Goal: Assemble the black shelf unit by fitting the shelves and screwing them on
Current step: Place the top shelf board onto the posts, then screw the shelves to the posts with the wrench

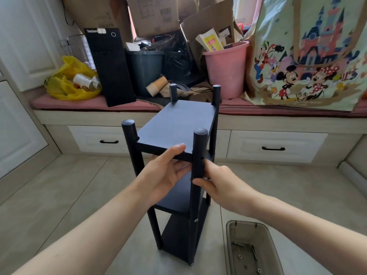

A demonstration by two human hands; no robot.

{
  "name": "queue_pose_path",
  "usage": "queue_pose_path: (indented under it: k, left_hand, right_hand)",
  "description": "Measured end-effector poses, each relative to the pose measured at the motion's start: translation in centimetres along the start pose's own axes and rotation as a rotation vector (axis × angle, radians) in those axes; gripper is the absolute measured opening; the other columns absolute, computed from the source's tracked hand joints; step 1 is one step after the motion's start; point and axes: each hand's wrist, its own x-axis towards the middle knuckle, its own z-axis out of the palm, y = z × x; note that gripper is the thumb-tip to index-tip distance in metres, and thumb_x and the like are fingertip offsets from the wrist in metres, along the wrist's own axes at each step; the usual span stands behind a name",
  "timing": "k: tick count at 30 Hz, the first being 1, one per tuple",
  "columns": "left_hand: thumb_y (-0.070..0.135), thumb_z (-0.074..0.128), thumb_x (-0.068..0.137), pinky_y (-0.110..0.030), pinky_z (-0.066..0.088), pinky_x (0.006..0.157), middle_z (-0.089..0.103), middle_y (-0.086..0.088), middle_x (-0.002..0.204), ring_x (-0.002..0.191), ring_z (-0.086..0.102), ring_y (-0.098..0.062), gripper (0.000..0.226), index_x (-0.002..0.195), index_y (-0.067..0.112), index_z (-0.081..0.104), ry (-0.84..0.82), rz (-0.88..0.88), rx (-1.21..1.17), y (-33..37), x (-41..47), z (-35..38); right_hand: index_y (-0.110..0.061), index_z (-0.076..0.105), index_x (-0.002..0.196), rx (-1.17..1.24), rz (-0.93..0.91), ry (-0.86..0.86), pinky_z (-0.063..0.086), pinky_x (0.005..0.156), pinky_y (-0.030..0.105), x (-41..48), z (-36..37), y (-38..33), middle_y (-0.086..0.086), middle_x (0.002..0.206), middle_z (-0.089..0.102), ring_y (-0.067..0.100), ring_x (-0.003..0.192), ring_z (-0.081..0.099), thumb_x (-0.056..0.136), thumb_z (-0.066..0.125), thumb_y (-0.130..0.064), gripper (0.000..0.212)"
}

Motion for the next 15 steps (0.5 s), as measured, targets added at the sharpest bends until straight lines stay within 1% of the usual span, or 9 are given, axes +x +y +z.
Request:
queue_pose_path:
  k: [3, 5, 8, 10, 12, 15]
  left_hand:
    - [0.029, 0.076, 0.082, -0.032, 0.056, 0.092, 0.074, -0.020, 0.112, 0.110, 0.071, -0.031, 0.021, 0.092, 0.011, 0.081, 0.016, 0.031, 0.001, -0.1, 0.1, 0.3]
    - [0.028, 0.078, 0.082, -0.032, 0.057, 0.090, 0.074, -0.019, 0.113, 0.110, 0.071, -0.032, 0.021, 0.094, 0.012, 0.081, 0.024, 0.046, -0.005, -0.1, 0.1, 0.3]
    - [0.026, 0.085, 0.079, -0.034, 0.058, 0.090, 0.072, -0.021, 0.117, 0.112, 0.070, -0.035, 0.026, 0.101, 0.012, 0.080, 0.012, 0.060, -0.032, -0.2, 0.0, 0.1]
    - [0.026, 0.085, 0.079, -0.035, 0.058, 0.090, 0.071, -0.022, 0.120, 0.113, 0.069, -0.036, 0.034, 0.107, 0.010, 0.078, 0.001, 0.061, -0.052, -0.2, -0.1, 0.2]
    - [0.025, 0.081, 0.082, -0.035, 0.058, 0.090, 0.069, -0.023, 0.123, 0.115, 0.068, -0.037, 0.039, 0.115, 0.006, 0.072, -0.003, 0.061, -0.060, -0.2, -0.1, 0.2]
    - [0.021, 0.072, 0.088, -0.035, 0.058, 0.091, 0.068, -0.021, 0.126, 0.117, 0.067, -0.035, 0.037, 0.121, 0.006, 0.068, -0.009, 0.055, -0.043, -0.5, -0.2, 0.4]
  right_hand:
    - [-0.020, 0.053, 0.113, 0.057, 0.020, 0.029, 0.054, 0.086, 0.040, 0.1, 0.0, 0.5, -0.002, 0.101, 0.069, 0.018, 0.094, 0.066, 0.098, 0.059, -0.025, 0.017]
    - [-0.020, 0.059, 0.113, 0.104, 0.018, 0.061, 0.055, 0.090, 0.038, 0.0, 0.2, 0.7, -0.005, 0.104, 0.070, 0.013, 0.100, 0.067, 0.096, 0.062, -0.026, 0.018]
    - [-0.022, 0.064, 0.108, 0.127, 0.025, 0.089, 0.056, 0.089, 0.034, 0.0, 0.2, 1.1, -0.010, 0.102, 0.071, 0.005, 0.098, 0.067, 0.093, 0.065, -0.030, 0.016]
    - [-0.024, 0.066, 0.106, 0.131, 0.047, 0.076, 0.056, 0.090, 0.034, 0.0, 0.0, 1.2, -0.012, 0.102, 0.071, 0.003, 0.098, 0.067, 0.092, 0.065, -0.034, 0.017]
    - [-0.024, 0.067, 0.108, 0.148, 0.073, 0.042, 0.056, 0.090, 0.036, 0.1, -0.3, 1.3, -0.012, 0.103, 0.071, 0.005, 0.098, 0.067, 0.092, 0.064, -0.036, 0.020]
    - [-0.025, 0.065, 0.111, 0.182, 0.121, -0.028, 0.056, 0.088, 0.038, 0.1, -1.2, 1.7, -0.008, 0.107, 0.072, 0.008, 0.099, 0.068, 0.091, 0.064, -0.038, 0.023]
